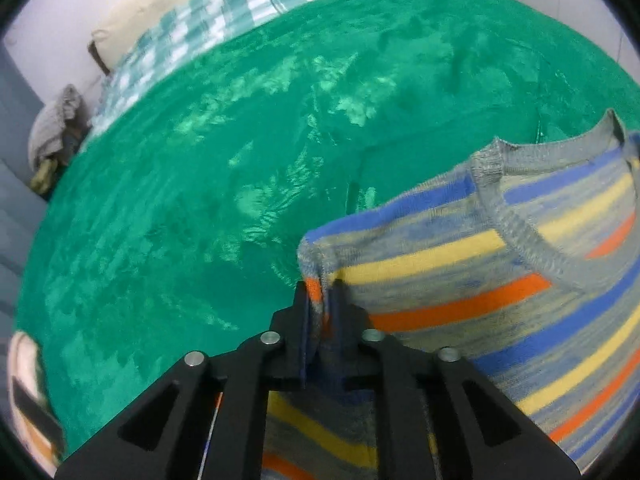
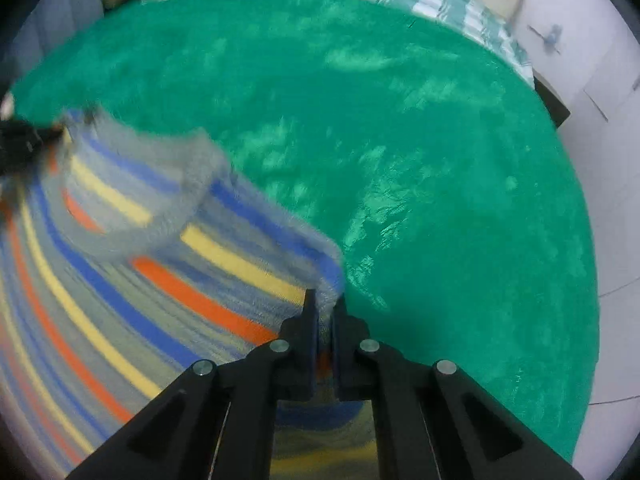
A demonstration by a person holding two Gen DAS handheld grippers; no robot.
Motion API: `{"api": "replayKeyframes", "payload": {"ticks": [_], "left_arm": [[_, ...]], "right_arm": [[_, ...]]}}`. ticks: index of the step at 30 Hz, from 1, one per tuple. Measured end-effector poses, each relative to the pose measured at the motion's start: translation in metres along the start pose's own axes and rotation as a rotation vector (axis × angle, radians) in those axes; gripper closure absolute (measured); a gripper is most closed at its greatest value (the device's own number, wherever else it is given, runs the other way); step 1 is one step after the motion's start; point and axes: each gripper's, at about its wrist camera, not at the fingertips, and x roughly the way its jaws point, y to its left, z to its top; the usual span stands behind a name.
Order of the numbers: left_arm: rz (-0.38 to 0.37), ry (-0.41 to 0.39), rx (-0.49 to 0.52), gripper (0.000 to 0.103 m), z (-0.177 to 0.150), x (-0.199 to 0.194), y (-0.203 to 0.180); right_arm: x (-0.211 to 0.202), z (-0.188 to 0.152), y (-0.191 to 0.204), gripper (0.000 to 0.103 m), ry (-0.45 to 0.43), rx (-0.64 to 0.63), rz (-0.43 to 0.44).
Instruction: Fold small clothes
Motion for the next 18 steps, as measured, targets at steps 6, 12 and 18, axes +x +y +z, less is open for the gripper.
{"api": "replayKeyframes", "payload": {"ticks": [6, 12, 18], "left_arm": [[-0.003, -0.101, -0.152, 0.022, -0.036, -0.092, 0.037], [-0.103, -0.148, -0.242, 0.01, -0.124, -0.2, 0.052], [-0.235, -0.095, -0.276, 0.008, -0.202, -0.257, 0.016]], "right_arm": [[-0.059, -0.029, -0.036, 0.022, -0.109, 0.17, 0.016], [-0.153, -0.122, -0.035, 0.021, -0.158, 0.192, -0.006], [-0.231, -0.227, 0.021, 0.021, -0.195, 0.211, 0.084]]}}
